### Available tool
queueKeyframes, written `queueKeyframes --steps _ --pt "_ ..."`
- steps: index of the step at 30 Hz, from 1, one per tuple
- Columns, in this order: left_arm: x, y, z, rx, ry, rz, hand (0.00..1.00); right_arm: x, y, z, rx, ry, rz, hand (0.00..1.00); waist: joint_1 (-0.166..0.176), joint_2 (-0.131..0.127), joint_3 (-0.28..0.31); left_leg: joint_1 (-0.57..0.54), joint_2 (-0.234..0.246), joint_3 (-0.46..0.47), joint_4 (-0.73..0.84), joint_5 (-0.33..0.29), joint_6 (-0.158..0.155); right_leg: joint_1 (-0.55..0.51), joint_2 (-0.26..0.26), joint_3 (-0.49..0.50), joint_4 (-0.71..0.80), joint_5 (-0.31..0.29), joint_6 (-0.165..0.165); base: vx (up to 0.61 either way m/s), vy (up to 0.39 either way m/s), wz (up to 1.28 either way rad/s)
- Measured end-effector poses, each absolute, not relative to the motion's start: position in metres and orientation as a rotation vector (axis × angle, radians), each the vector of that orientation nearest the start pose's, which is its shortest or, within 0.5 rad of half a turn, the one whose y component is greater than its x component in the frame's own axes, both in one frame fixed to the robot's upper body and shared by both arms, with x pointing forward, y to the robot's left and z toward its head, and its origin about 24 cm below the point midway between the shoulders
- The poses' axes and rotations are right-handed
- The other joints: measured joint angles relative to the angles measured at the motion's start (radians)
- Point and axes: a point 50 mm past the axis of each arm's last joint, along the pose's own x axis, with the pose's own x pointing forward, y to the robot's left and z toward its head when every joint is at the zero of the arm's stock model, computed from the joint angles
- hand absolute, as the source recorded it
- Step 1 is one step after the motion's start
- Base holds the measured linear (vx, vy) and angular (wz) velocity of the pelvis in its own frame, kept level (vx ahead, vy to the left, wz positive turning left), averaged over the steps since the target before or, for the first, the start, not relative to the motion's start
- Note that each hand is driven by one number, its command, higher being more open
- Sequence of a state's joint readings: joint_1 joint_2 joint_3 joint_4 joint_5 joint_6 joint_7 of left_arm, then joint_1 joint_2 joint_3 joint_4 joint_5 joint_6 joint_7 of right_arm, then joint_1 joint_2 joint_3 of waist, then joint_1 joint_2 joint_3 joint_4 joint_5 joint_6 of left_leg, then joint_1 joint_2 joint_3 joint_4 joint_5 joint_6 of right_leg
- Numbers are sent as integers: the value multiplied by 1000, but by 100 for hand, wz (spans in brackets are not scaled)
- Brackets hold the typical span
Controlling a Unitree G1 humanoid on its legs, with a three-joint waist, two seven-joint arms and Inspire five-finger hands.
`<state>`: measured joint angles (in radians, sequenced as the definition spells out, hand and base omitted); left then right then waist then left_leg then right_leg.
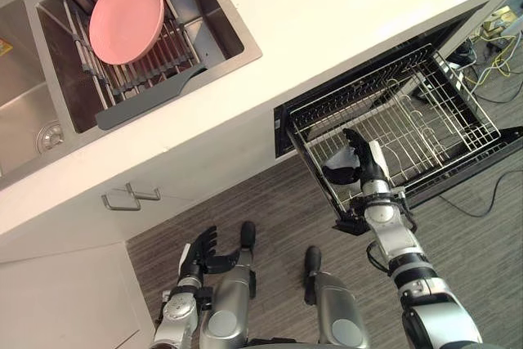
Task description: Walk over to the sink, pick up the cup, carry it to the dishwasher, place the cup inside the dishwasher, then close the dishwasher door
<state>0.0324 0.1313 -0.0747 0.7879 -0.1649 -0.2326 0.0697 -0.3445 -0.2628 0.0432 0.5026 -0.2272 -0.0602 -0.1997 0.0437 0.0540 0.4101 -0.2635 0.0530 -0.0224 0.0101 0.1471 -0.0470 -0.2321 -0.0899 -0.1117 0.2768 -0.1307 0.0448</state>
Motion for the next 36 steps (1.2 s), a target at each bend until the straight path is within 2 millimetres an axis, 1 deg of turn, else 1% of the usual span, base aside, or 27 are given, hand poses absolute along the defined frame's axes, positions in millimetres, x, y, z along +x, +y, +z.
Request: queueKeyframes --steps 3,6,8,9,10,12,13,14,15,16,20,26,29,32,36 --pt "177 187 -110 26 606 118 90 304 -194 42 -486 4 -139 90 -8 -1 -1 8 0 0 0 -3 -3 10 1 0 -6 0 0 0 0 0" --pt "177 185 -110 31 610 110 90 291 -195 47 -476 -37 -154 90 -16 -5 -4 28 0 1 0 -6 -5 34 1 0 -19 1 2 0 0 0" --pt "175 185 -112 37 618 108 90 281 -197 47 -497 -51 -171 90 -22 -16 -14 42 1 2 0 -10 -5 51 2 1 -29 1 2 0 0 0" --pt "172 186 -114 38 630 114 90 276 -197 45 -503 -48 -178 90 -30 -25 -26 49 2 3 -1 -13 -6 62 4 1 -39 3 4 0 0 0" --pt "170 186 -116 41 643 114 90 271 -197 43 -505 -42 -185 90 -32 -28 -38 50 2 3 -2 -14 -6 65 5 1 -45 5 5 36 2 -3" --pt "161 186 -122 52 689 110 90 253 -200 38 -499 -27 -211 90 -35 -38 -75 70 3 9 -6 -22 -5 94 7 5 -78 13 9 52 8 -6" --pt "159 186 -123 52 694 111 90 251 -199 37 -498 -26 -212 90 -37 -39 -81 73 3 10 -7 -23 -5 97 7 5 -83 15 9 60 14 -11" --pt "152 187 -127 53 726 115 90 242 -200 36 -497 -24 -217 90 -42 -40 -112 88 3 17 -11 -29 -4 118 7 12 -106 23 11 45 12 -12" --pt "150 187 -129 53 737 116 90 240 -199 36 -501 -27 -217 90 -42 -40 -119 95 3 23 -11 -33 -3 127 8 17 -115 25 12 57 17 -27" --pt "145 188 -131 54 755 120 90 236 -197 39 -489 -45 -219 90 -43 -39 -139 114 5 38 -12 -42 0 147 10 31 -134 33 14 33 14 -23" --pt "135 188 -135 68 783 113 90 227 -193 44 -453 -80 -223 90 -45 -37 -177 148 6 51 -29 -47 0 182 12 43 -169 44 15 41 4 -13" --pt "126 188 -141 65 832 119 90 215 -184 58 -328 -163 -235 90 -51 -36 -224 189 5 55 -49 -51 -1 231 15 45 -200 51 15 38 -15 -2" --pt "122 189 -144 52 849 137 90 210 -182 63 -277 -194 -239 90 -54 -35 -236 211 3 51 -52 -54 -2 261 15 41 -213 51 15 36 -18 4" --pt "119 188 -145 50 861 139 90 209 -181 69 -271 -220 -235 90 -58 -33 -251 213 3 39 -52 -55 -1 270 14 31 -221 51 15 4 -11 10" --pt "118 186 -145 45 864 136 90 207 -180 76 -271 -259 -227 90 -57 -32 -256 223 -1 -1 -57 -53 0 302 11 -11 -226 46 11 -18 -10 27"
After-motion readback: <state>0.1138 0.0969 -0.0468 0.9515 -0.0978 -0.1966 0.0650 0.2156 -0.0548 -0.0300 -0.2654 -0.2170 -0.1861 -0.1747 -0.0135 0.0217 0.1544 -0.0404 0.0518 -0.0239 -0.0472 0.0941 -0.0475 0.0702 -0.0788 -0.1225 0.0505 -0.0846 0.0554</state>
